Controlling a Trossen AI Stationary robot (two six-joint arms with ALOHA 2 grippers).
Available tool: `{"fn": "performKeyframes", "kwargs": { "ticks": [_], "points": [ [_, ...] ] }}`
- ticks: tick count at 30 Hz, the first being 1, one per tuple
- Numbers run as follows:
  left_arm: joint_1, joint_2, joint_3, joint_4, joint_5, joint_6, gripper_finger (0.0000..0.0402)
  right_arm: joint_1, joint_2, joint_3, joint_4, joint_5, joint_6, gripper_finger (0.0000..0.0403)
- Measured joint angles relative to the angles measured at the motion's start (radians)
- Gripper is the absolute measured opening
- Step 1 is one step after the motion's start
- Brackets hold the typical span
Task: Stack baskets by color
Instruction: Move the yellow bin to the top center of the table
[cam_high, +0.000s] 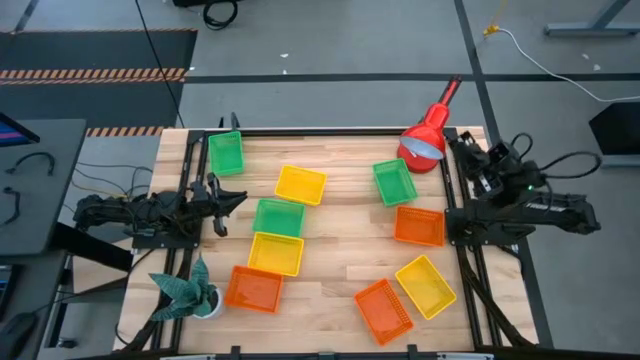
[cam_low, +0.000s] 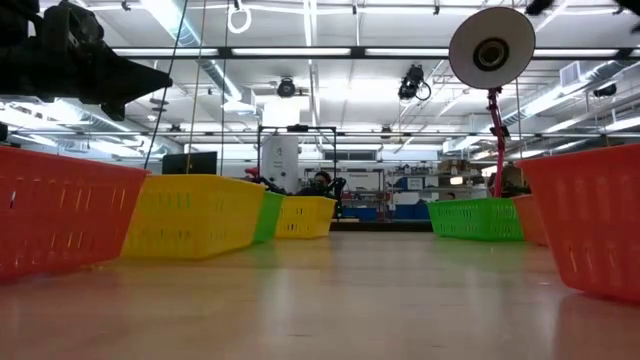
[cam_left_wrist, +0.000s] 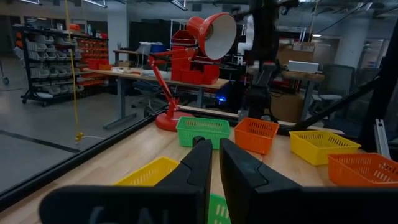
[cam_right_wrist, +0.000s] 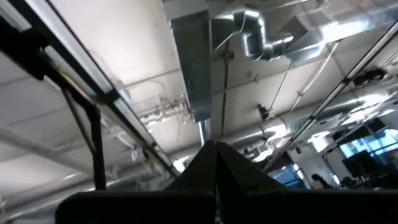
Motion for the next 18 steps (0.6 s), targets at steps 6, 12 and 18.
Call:
{"fn": "performKeyframes", "kwargs": {
  "ticks": [6, 12, 18],
  "points": [
    [0.0, 0.0, 0.0, 0.0, 0.0, 0.0, 0.0038, 0.048, 0.271, 0.354, -0.424, -0.054, 0.094, 0.0003],
    [0.0, 0.0, 0.0, 0.0, 0.0, 0.0, 0.0031, 0.073, 0.626, 0.687, -0.82, -0.182, 0.131, 0.0003],
    [0.0, 0.0, 0.0, -0.001, 0.0, 0.0, 0.0033, 0.073, 0.956, 0.954, -1.087, -0.349, 0.004, 0.0008]
  ]
}}
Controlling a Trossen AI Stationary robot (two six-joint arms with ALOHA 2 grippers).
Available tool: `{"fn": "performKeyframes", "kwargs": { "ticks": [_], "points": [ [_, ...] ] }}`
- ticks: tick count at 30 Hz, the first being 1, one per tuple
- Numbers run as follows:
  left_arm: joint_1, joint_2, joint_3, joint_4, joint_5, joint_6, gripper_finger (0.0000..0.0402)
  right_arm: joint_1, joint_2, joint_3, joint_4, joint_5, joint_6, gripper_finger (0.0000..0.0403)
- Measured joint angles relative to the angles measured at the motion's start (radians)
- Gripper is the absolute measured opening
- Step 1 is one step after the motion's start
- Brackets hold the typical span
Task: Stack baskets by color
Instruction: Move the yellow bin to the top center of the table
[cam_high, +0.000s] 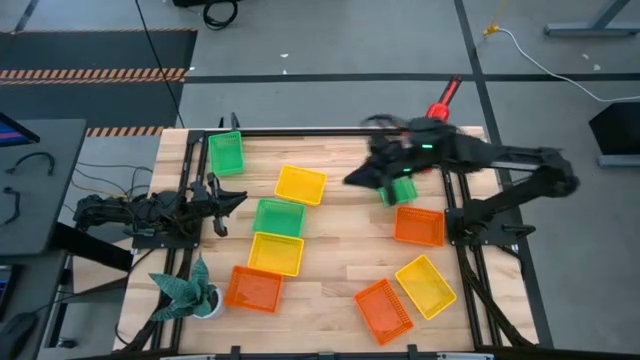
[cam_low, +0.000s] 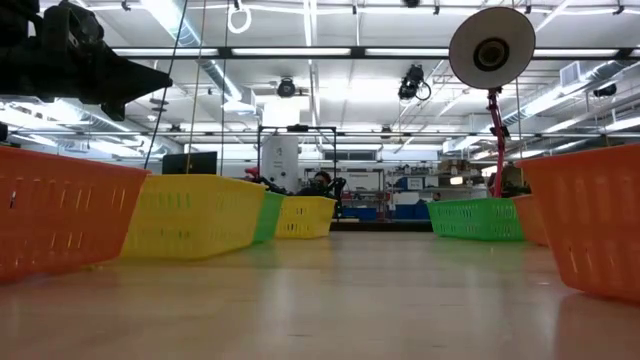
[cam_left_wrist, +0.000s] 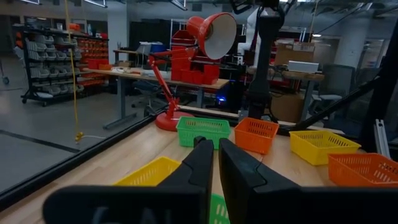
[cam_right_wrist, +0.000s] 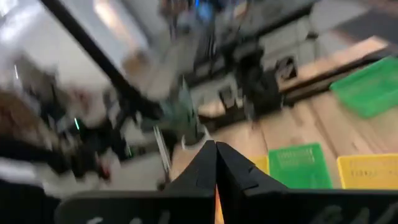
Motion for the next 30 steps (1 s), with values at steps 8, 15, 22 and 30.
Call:
{"fn": "performKeyframes", "kwargs": {
  "ticks": [8, 15, 22, 30],
  "points": [
    [0.0, 0.0, 0.0, -0.006, 0.0, -0.002, 0.0038, -0.011, 0.35, 0.327, -0.278, -0.019, -0.355, 0.004],
    [0.0, 0.0, 0.0, -0.007, 0.001, -0.002, 0.0035, -0.03, 0.588, 0.592, -0.564, 0.109, -0.697, 0.0099],
    [0.0, 0.0, 0.0, -0.006, 0.001, -0.002, 0.003, -0.045, 0.73, 0.64, -0.689, 0.322, -1.085, 0.0167],
    [0.0, 0.0, 0.0, -0.006, 0.001, -0.002, 0.0038, -0.085, 0.867, 0.637, -0.709, 0.386, -1.431, 0.0174]
  ]
}}
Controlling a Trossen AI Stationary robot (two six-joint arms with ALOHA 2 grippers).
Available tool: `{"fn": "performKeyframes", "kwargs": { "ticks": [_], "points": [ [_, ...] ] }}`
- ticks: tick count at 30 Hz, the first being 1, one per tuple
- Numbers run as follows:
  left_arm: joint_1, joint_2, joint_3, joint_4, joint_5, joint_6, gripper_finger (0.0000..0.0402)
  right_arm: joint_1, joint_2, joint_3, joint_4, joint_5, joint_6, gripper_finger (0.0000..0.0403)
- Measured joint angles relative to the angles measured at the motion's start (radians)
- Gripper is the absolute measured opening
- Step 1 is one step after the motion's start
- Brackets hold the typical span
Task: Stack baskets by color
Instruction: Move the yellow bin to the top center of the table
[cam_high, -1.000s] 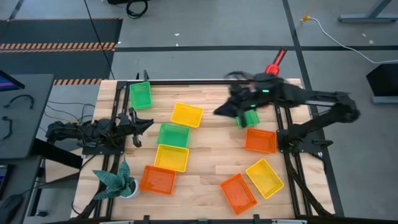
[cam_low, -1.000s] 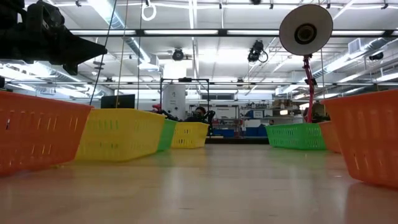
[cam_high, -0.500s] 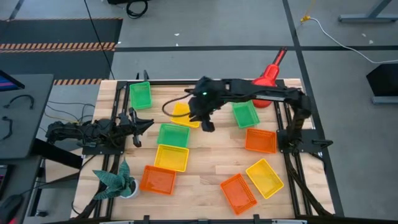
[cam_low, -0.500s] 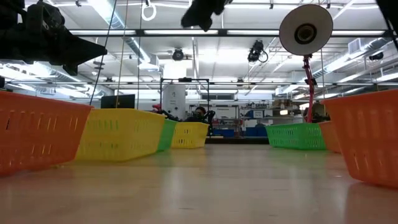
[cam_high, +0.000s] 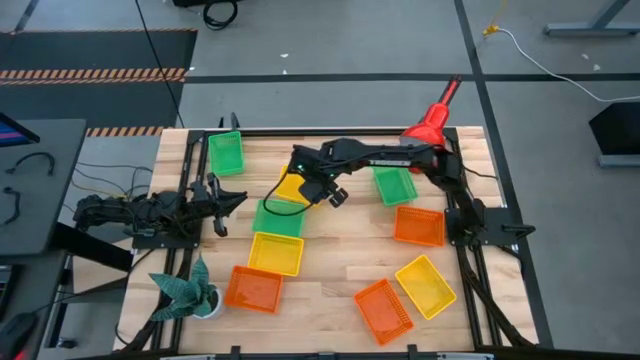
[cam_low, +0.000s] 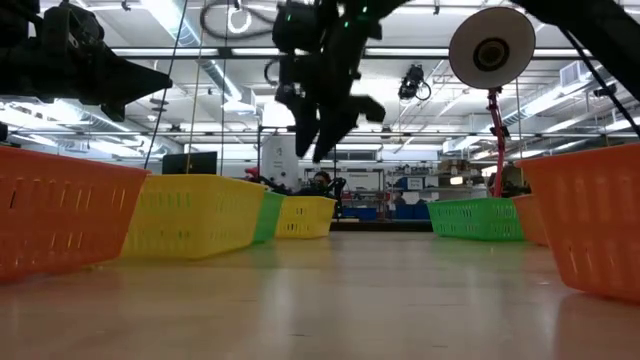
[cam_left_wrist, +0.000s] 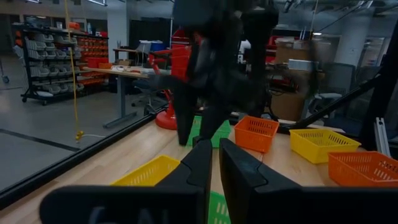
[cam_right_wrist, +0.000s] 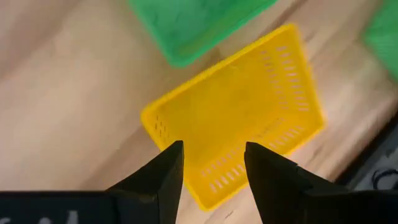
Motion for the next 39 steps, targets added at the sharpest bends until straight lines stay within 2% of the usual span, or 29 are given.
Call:
{"fn": "performKeyframes", "kwargs": {
  "ticks": [4, 9, 14, 21, 28, 32, 36, 39],
  "points": [
    [0.0, 0.0, 0.0, 0.0, 0.0, 0.0, 0.0037, -0.018, 0.041, -0.001, -0.011, 0.011, -0.082, 0.017],
    [0.0, 0.0, 0.0, 0.0, 0.0, -0.026, 0.0032, -0.037, 0.046, 0.0, -0.044, -0.026, -0.107, 0.0166],
    [0.0, 0.0, 0.0, -0.001, 0.0, -0.058, 0.003, -0.061, 0.039, -0.004, -0.097, -0.103, -0.154, 0.0162],
    [0.0, 0.0, 0.0, -0.002, 0.0, -0.059, 0.0037, -0.072, 0.039, -0.072, 0.012, -0.107, -0.18, 0.0147],
    [0.0, 0.0, 0.0, -0.002, 0.0, -0.061, 0.0028, -0.071, 0.039, -0.167, 0.134, -0.065, -0.17, 0.0122],
    [0.0, 0.0, 0.0, -0.002, 0.0, -0.061, 0.0031, -0.071, 0.039, -0.192, 0.17, -0.058, -0.121, 0.009],
    [0.0, 0.0, 0.0, -0.001, 0.0, -0.061, 0.0036, -0.068, 0.037, -0.194, 0.17, -0.058, -0.013, 0.002],
    [0.0, 0.0, 0.0, -0.001, 0.0, -0.061, 0.0038, -0.066, 0.017, -0.194, 0.166, -0.059, 0.104, 0.0014]
  ]
}}
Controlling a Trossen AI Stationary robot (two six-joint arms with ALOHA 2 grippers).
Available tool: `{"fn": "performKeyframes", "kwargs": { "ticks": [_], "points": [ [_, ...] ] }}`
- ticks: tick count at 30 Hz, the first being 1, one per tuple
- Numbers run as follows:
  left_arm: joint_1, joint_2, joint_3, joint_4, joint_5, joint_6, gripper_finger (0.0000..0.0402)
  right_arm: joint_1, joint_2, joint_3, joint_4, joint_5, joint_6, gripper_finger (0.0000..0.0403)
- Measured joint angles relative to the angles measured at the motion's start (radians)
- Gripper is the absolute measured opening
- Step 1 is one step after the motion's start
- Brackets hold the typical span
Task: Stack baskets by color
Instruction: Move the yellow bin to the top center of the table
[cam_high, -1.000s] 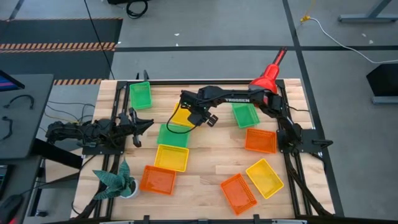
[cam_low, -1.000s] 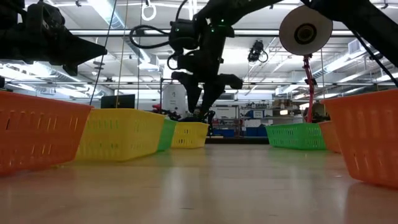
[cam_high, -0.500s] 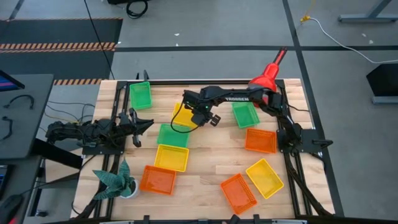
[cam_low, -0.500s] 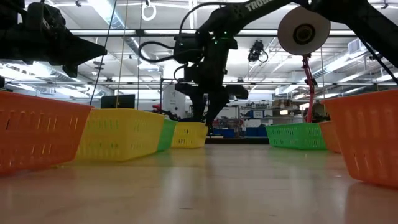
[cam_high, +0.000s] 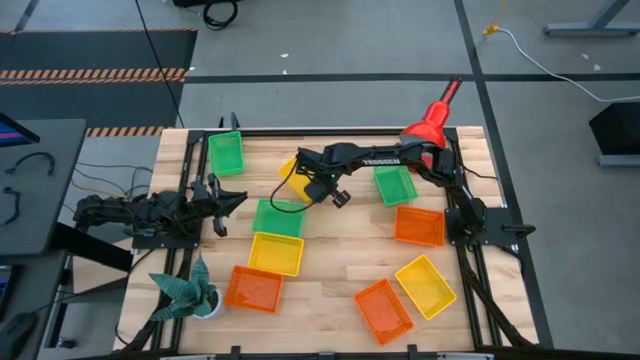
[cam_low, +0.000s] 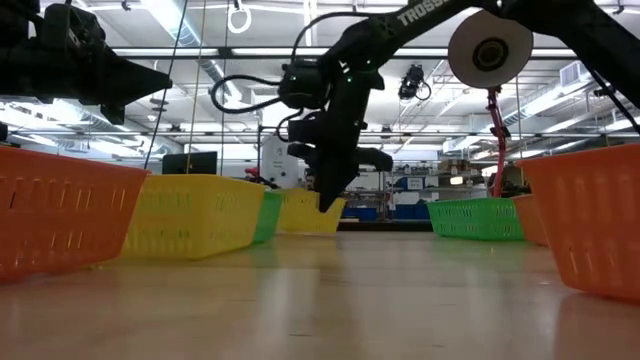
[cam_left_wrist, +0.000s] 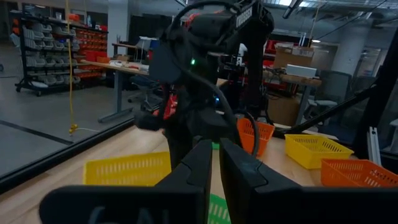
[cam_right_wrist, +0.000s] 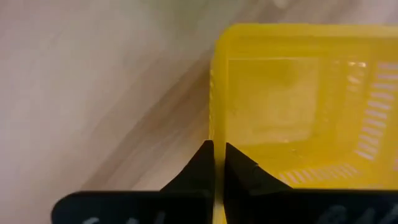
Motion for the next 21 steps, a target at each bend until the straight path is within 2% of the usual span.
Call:
{"fn": "performKeyframes", "kwargs": {
  "ticks": [5, 8, 13, 21],
  "points": [
    [0.0, 0.0, 0.0, 0.001, 0.0, 0.0, 0.0039, -0.02, -0.069, 0.0, -0.038, 0.009, 0.276, 0.0008],
    [0.0, 0.0, 0.0, 0.001, 0.0, 0.0, 0.0037, -0.074, -0.084, 0.001, -0.082, -0.004, 0.37, 0.0008],
    [0.0, 0.0, 0.0, 0.001, 0.0, 0.0, 0.0032, -0.178, -0.077, 0.0, -0.105, 0.061, 0.398, 0.0008],
    [0.0, 0.0, 0.0, 0.001, 0.0, 0.002, 0.0039, -0.278, -0.077, -0.008, -0.128, 0.017, 0.397, 0.0008]
  ]
}}
